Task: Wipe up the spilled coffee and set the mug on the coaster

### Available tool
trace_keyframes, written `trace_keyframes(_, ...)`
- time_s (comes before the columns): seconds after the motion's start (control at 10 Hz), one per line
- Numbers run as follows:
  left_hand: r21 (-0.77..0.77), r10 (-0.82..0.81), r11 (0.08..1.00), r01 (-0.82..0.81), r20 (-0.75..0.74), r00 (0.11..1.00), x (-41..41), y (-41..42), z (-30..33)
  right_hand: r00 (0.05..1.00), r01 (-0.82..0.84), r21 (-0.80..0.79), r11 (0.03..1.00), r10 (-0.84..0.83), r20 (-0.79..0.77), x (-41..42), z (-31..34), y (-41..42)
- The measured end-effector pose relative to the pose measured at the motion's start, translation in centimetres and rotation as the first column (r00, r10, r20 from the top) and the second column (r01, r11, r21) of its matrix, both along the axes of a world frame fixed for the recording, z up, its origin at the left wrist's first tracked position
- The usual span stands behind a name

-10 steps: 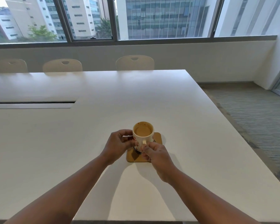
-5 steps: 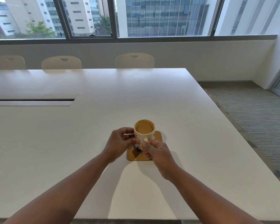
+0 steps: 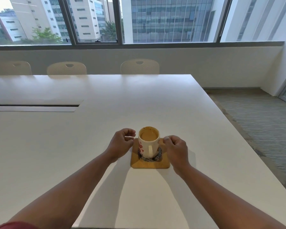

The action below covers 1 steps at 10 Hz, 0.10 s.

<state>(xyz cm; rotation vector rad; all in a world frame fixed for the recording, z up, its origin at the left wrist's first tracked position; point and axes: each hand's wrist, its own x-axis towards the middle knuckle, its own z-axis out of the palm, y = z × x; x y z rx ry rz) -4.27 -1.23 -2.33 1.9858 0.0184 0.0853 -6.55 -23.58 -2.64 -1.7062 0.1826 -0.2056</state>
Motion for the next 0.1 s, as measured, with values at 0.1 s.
trace_keyframes(0.1,0.071,0.035,0.997,-0.040,0.074,0.997,1.42,-0.04,1.29,1.000,-0.008,-0.075,0.997,0.011,0.027,1.70,1.03,0.00)
